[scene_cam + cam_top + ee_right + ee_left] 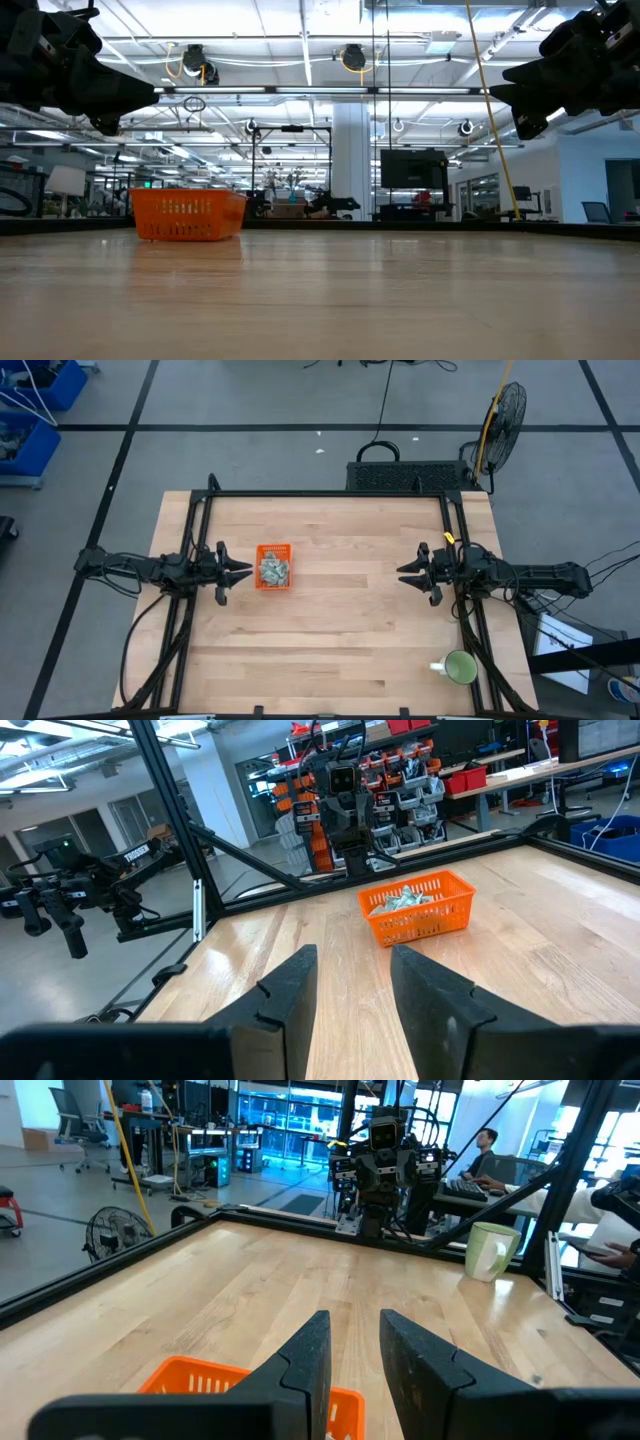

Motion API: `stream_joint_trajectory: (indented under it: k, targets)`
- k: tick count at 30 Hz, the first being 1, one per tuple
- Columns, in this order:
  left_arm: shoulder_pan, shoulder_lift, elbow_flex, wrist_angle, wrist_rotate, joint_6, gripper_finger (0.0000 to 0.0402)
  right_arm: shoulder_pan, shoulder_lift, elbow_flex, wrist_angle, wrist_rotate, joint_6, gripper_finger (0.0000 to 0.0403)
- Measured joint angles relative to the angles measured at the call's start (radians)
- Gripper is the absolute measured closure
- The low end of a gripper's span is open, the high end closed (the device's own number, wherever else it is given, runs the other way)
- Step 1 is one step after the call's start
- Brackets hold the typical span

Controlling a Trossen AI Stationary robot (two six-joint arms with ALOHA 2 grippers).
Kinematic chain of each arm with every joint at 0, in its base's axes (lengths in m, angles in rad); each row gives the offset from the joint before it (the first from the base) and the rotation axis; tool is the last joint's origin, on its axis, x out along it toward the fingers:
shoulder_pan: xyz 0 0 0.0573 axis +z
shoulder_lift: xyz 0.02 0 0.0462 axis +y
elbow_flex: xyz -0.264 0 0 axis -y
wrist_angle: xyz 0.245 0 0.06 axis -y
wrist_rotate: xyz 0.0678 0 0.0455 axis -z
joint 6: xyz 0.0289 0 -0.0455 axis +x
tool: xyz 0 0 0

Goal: Pick and place Stevia / Truvia into bins
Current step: Return to Home Position

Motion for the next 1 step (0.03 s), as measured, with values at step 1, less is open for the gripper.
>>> stream_joint_trajectory:
  k: [1]
  targets:
    - [0.000,0.000,0.000,0.000,0.000,0.000,0.0309,0.000,0.000,0.000,0.000,0.000,0.000,0.0277]
